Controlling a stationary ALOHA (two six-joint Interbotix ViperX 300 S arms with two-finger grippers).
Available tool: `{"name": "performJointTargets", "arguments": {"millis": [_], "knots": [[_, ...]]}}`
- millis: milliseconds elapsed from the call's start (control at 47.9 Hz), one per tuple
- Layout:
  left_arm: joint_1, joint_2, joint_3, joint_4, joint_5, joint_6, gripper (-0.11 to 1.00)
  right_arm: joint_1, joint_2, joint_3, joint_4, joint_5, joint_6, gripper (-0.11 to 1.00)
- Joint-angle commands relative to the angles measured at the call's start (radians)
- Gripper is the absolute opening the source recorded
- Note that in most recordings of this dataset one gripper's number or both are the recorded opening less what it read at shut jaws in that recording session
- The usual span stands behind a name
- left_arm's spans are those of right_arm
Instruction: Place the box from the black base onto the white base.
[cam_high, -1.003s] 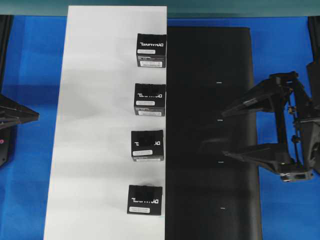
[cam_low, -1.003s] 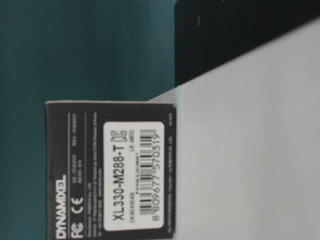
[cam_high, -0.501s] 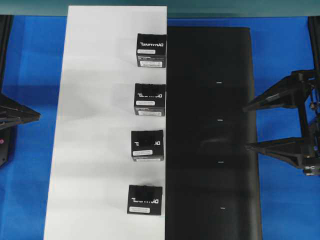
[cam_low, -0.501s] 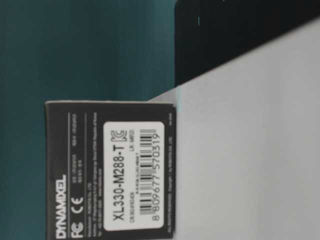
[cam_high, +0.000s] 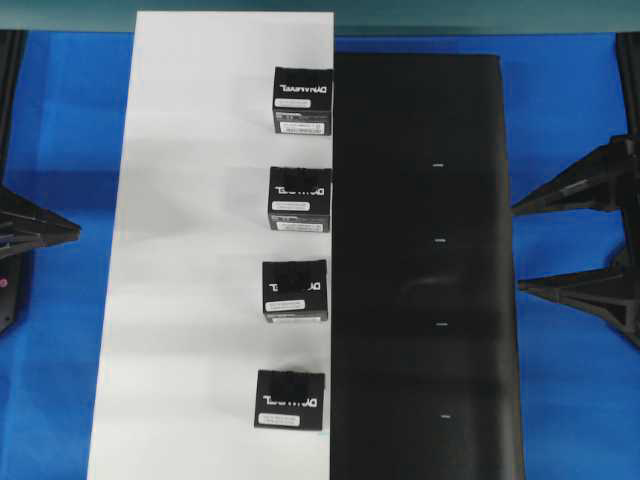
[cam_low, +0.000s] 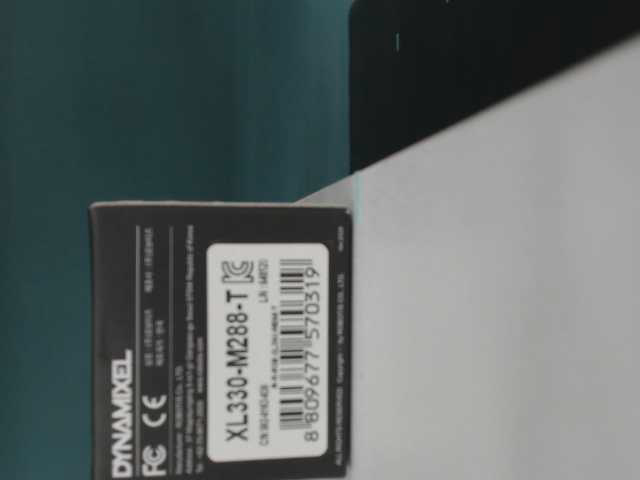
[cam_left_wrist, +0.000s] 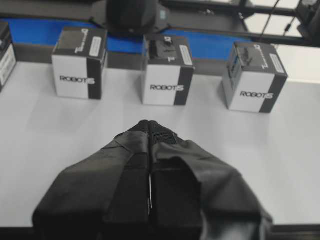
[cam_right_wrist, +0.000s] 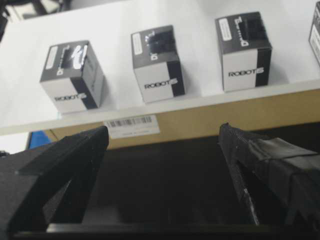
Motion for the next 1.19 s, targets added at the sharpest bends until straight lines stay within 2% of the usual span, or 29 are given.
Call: {"name": "performJointTargets", "arguments": {"millis": [0, 1170], "knots": [[0.002, 0.012, -0.011, 0.002, -0.005, -0.002, -0.06, -0.006, -0.003, 0.000, -0.003, -0.003, -0.002, 0.99], [-0.003, 0.014, -0.009, 0.002, -0.005, -0.002, -0.06, -0.021, -0.015, 0.015, -0.003, -0.003, -0.002, 0.99]]}}
